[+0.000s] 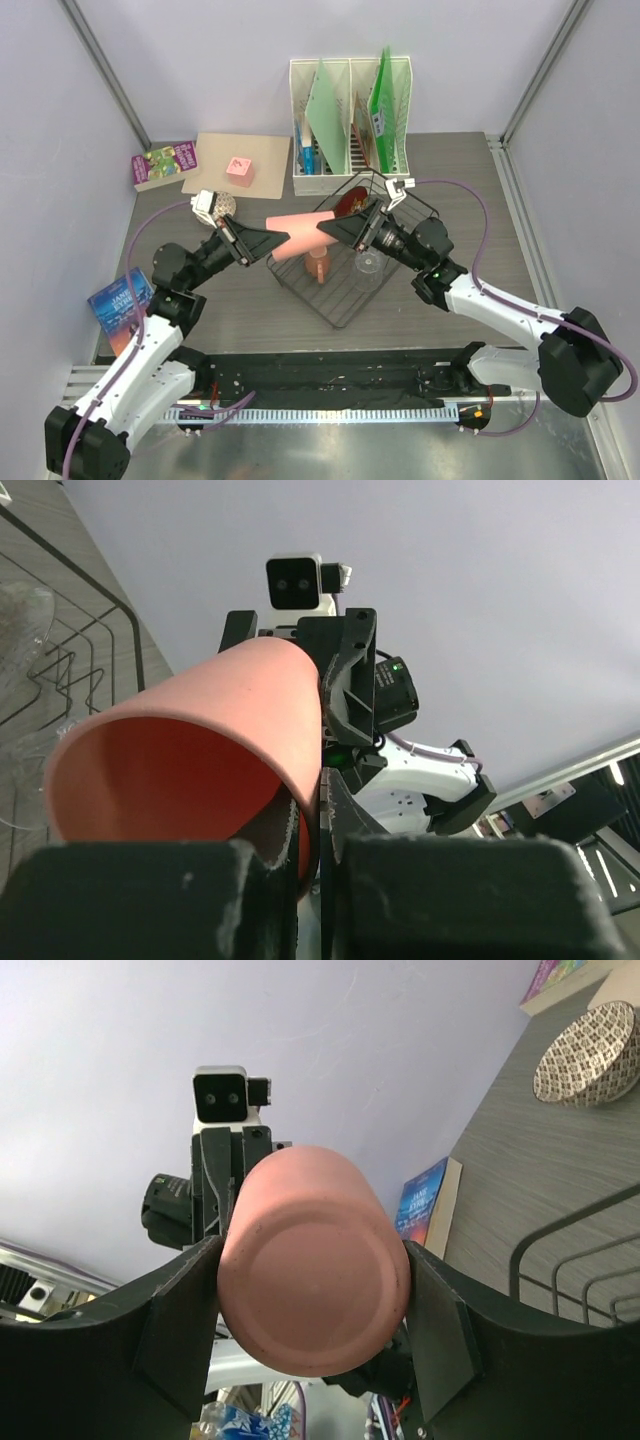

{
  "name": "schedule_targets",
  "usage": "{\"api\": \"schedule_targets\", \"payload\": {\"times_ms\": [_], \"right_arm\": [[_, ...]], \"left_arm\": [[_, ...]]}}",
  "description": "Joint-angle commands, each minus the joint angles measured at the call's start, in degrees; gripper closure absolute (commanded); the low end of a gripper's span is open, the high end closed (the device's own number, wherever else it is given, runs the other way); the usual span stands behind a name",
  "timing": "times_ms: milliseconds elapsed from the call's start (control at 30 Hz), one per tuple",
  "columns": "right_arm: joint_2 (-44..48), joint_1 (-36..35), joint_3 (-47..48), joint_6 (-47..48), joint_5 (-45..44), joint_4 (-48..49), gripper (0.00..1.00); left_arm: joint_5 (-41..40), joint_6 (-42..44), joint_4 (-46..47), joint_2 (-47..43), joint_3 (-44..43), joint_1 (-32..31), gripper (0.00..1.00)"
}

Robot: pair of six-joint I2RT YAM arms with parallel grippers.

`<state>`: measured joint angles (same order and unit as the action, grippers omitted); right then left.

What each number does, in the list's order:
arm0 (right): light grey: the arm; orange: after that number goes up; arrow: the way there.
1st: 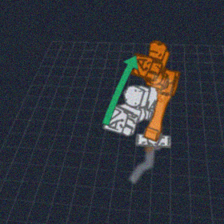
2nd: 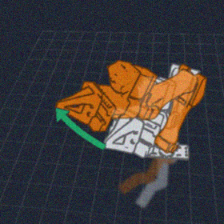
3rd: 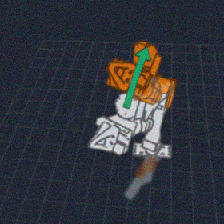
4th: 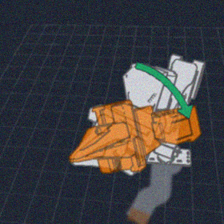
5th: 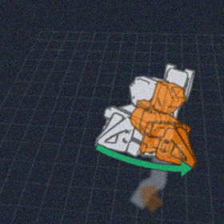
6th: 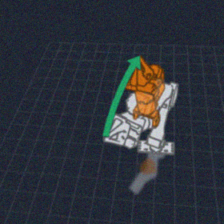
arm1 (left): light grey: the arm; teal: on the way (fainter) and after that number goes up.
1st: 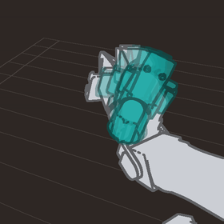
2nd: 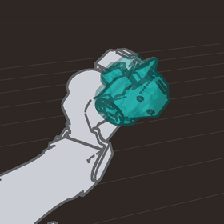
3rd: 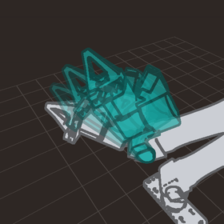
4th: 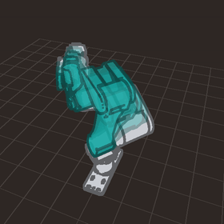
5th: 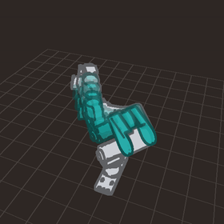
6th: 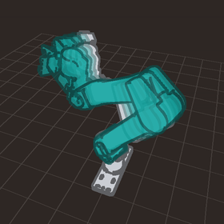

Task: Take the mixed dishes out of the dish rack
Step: Pick up the cup from the dish rack, then place the cup at the center of the board.

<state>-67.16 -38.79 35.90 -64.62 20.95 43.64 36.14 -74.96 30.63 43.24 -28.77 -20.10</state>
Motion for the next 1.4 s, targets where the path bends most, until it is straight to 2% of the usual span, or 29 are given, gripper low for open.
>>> {"api": "schedule_targets", "payload": {"times_ms": [0,33,67,100,133,167,233,300,333,400,467,500,533,600,667,800,933,1033,1100,1133,1200,1267,1367], "right_arm": [[0.6,-0.5,3.1,6.6,2.6,-7.7,0.78],[1.3,-0.5,3.7,10.1,2.0,-10.4,0.40],[3.5,-0.6,5.1,11.9,-0.6,-17.7,0.26],[4.9,-0.7,5.9,14.2,-3.3,-22.1,0.18],[6.3,-0.9,6.8,18.7,-6.1,-31.0,0.10],[9.2,-0.9,8.6,21.2,-12.8,-35.1,0.08],[11.7,-1.1,10.1,24.0,-20.2,-46.4,0.03],[14.4,-1.1,11.9,27.1,-31.6,-52.2,0.01],[15.2,-1.1,12.6,27.6,-34.9,-56.6,0.01],[17.0,-1.0,12.6,28.8,-39.8,-59.0,0.01],[17.8,-1.0,11.6,28.9,-41.0,-60.2,0.01],[18.3,-1.1,11.2,28.9,-41.2,-60.3,0.01],[18.8,-1.1,10.6,29.0,-41.2,-60.3,0.01],[19.2,-1.1,10.2,28.9,-41.3,-60.7,0.02],[19.3,-1.1,9.7,29.2,-41.1,-60.8,0.02],[19.1,-1.1,8.7,28.9,-41.3,-60.1,0.03],[19.6,-1.0,8.0,28.7,-39.1,-59.3,0.03],[20.3,-1.1,7.2,28.8,-37.9,-58.8,0.03],[20.7,-1.0,7.0,29.0,-37.3,-58.6,0.03],[20.7,-1.1,6.8,29.1,-37.3,-58.4,0.03],[20.7,-1.0,6.9,29.3,-36.9,-58.3,0.03],[20.9,-1.0,7.1,29.4,-36.5,-58.1,0.03],[21.2,-1.1,7.0,30.1,-36.3,-58.2,0.03]], "left_arm": [[0.6,5.8,-5.3,-0.8,-3.2,-0.6,1.00],[-1.2,8.3,-8.9,-1.9,-4.2,-0.6,1.00],[-2.6,10.7,-18.4,-2.6,-7.0,-0.6,1.00],[-4.1,16.5,-23.5,-3.2,-8.7,-0.6,1.00],[-8.9,19.2,-28.5,-4.0,-10.7,-0.6,1.00],[-11.2,21.6,-38.4,-4.2,-14.6,-0.5,1.00],[-16.4,28.0,-46.4,-3.8,-18.4,-0.5,1.00],[-25.2,30.8,-55.1,-3.2,-23.2,-0.5,1.00],[-28.0,33.0,-57.6,-2.2,-26.0,-0.5,1.00],[-37.8,34.5,-64.1,-0.9,-28.8,-0.6,1.00],[-45.9,35.8,-69.6,2.6,-33.0,-0.5,1.00],[-55.4,35.9,-72.5,4.5,-34.7,-0.6,1.00],[-60.3,35.9,-79.3,6.4,-38.2,-0.5,0.99],[-71.1,37.3,-83.4,12.9,-41.7,-0.2,1.00],[-76.5,38.8,-86.0,16.9,-44.9,0.5,1.00],[-78.2,40.0,-86.0,29.0,-48.4,5.5,1.00],[-72.5,39.8,-85.0,36.2,-52.2,15.0,1.00],[-72.1,39.4,-83.7,41.5,-54.1,18.8,1.00],[-68.9,39.2,-82.2,44.3,-55.3,19.8,1.00],[-67.3,38.6,-81.7,47.0,-56.3,23.0,1.00],[-62.4,38.0,-80.3,49.0,-57.1,24.7,1.00],[-60.4,37.4,-77.1,51.0,-57.2,26.0,1.00],[-59.1,37.9,-77.1,54.9,-59.5,26.0,1.00]]}}
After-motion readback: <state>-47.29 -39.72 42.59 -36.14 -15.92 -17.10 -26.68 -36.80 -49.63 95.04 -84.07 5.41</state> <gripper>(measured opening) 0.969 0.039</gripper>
